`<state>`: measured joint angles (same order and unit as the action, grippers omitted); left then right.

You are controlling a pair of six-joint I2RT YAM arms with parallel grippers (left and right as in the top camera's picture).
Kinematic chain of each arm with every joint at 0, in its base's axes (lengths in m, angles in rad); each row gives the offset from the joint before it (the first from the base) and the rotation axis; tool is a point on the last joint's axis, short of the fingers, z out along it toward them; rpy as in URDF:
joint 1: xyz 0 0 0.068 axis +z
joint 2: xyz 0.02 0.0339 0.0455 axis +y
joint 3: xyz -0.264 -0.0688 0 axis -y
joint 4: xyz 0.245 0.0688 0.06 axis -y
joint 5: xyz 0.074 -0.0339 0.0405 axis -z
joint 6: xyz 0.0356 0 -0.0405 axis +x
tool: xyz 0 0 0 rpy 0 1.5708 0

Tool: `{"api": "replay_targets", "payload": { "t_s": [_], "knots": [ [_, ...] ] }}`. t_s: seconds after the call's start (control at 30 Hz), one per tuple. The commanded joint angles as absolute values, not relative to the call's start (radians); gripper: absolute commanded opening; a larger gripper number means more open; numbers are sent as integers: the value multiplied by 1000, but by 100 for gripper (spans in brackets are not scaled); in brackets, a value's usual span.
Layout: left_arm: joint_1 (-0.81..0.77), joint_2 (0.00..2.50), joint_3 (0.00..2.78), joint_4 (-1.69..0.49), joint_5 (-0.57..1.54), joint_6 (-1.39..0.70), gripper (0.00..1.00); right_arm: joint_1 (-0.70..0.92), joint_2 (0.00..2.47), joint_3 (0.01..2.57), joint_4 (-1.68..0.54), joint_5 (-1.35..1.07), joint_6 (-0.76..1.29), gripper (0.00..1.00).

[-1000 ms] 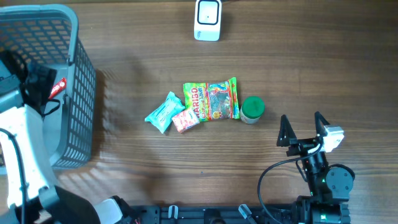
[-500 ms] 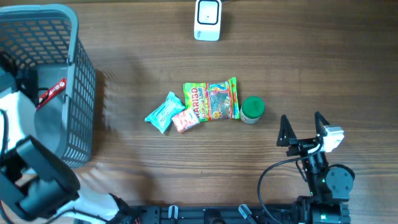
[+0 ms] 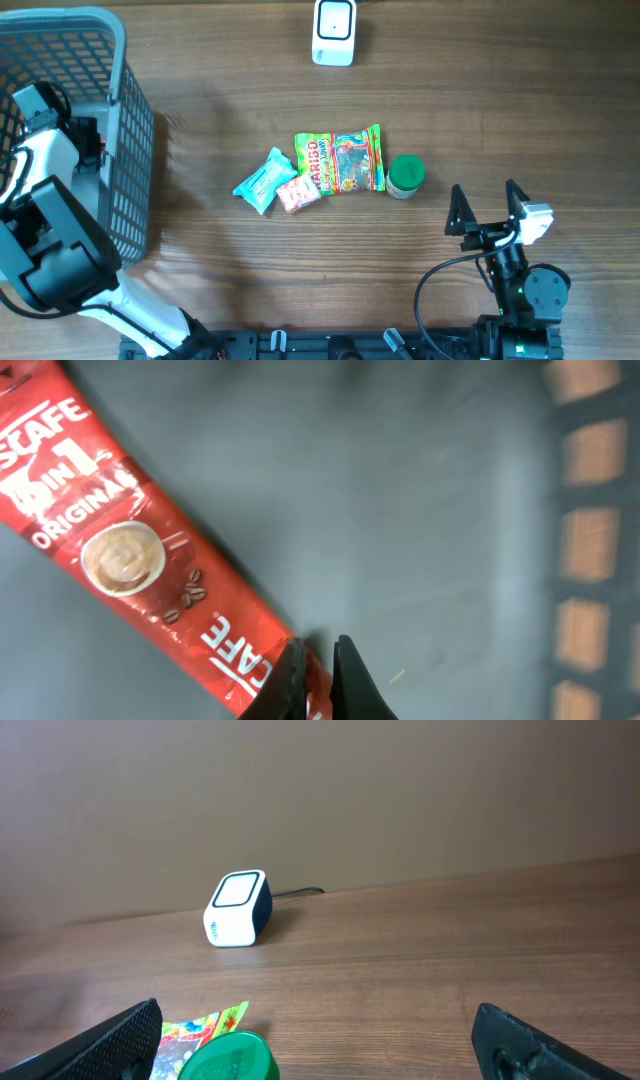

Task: Scan the item barcode

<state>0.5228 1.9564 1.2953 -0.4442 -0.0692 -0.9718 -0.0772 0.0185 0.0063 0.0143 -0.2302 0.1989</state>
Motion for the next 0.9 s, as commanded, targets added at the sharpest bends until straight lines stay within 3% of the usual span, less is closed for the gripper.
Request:
{"api": "replay_targets", "payload": {
  "t_s": [0.0, 0.17, 0.27, 0.3, 0.33, 0.37, 0.4, 0.63, 0.87],
  "knots": [
    [524, 1985, 1263, -633, -46, -981, 4, -76, 14, 5, 17, -224, 186, 100],
    [529, 1959, 1263, -856, -43, -1034, 4, -76, 14, 5, 17, -224, 186, 100],
    [537, 1908, 1271, -880, -42, -1032, 4, -76, 14, 5, 17, -224, 186, 100],
    [542, 1884, 1283, -881, -43, -1002, 11, -76, 14, 5, 17, -224, 186, 100],
    [549, 1845, 1308, -894, -43, -968, 64, -76, 14, 5, 17, -224, 186, 100],
    [553, 1819, 1327, -917, -46, -969, 86, -76, 14, 5, 17, -224, 185, 100],
    [560, 1777, 1351, -945, -46, -969, 100, -76, 14, 5, 17, -224, 186, 100],
    [570, 1687, 1362, -1050, -63, -989, 100, -76, 14, 5, 17, -224, 186, 100],
    [577, 1813, 1357, -1101, -108, -1064, 100, -76, 14, 5, 17, -224, 186, 100]
  ]
}}
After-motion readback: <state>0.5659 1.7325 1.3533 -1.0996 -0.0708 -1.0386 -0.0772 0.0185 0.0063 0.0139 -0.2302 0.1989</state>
